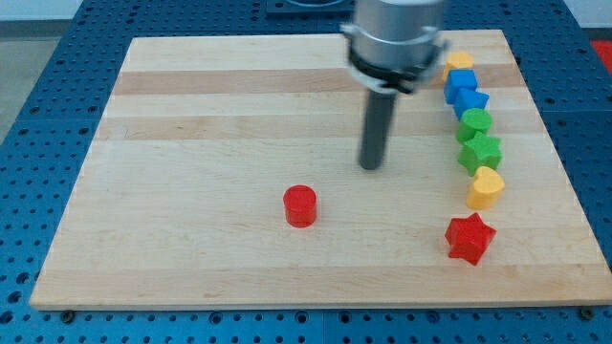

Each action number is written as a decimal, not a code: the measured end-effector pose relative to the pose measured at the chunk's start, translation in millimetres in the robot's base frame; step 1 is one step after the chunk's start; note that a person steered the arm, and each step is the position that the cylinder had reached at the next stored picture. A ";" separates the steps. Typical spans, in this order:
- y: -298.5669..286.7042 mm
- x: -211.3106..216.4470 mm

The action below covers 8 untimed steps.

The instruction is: Place the red circle parallel to the red star

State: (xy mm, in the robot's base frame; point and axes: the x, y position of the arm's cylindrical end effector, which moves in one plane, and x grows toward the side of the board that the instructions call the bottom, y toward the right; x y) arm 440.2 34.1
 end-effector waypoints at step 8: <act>-34.4 76.8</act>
State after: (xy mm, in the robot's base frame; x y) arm 517.0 -0.4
